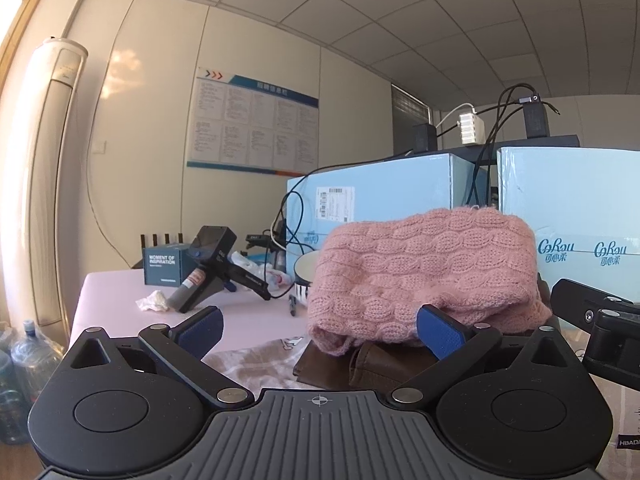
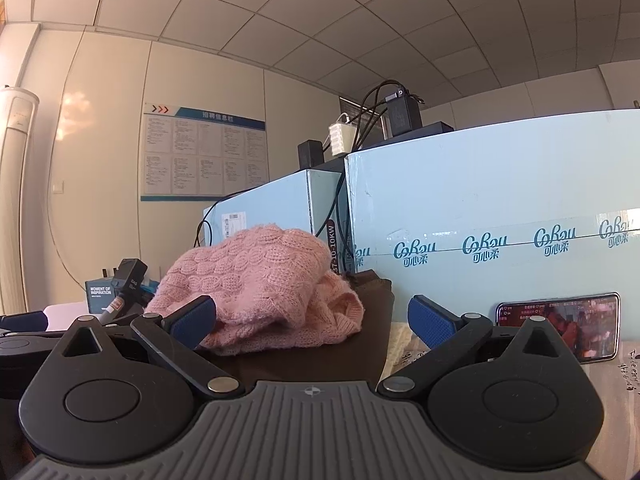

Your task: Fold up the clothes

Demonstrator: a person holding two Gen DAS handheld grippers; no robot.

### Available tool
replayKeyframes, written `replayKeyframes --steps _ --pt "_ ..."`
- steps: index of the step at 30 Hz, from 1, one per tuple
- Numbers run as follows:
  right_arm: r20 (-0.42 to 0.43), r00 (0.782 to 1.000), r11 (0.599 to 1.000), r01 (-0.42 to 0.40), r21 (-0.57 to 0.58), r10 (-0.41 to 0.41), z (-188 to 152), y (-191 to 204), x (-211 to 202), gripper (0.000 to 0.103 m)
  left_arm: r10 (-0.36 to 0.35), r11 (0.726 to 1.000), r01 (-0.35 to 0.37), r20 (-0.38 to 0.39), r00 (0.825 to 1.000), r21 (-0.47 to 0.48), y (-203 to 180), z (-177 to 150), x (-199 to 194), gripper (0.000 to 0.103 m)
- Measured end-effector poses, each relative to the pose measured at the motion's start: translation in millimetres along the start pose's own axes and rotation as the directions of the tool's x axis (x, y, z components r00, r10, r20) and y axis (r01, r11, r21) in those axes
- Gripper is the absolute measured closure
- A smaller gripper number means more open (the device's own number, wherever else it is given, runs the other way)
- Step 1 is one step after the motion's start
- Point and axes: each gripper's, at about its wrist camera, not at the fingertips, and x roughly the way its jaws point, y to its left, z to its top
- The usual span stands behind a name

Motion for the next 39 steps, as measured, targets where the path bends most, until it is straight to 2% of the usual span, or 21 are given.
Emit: replayKeyframes --steps 7,39 --pt "-0.002 1.000 1.000 0.001 0.002 -0.001 -0.7 -0.6 0.9 0.000 0.000 1.000 0.000 -0.025 1.000 0.001 -0.8 -0.1 3.9 0.000" --pt "-0.007 1.000 1.000 0.002 0.001 -0.002 -1.2 -0.3 -0.8 0.000 -0.003 1.000 0.003 -0.031 1.000 -0.001 -0.7 -0.5 3.8 0.000"
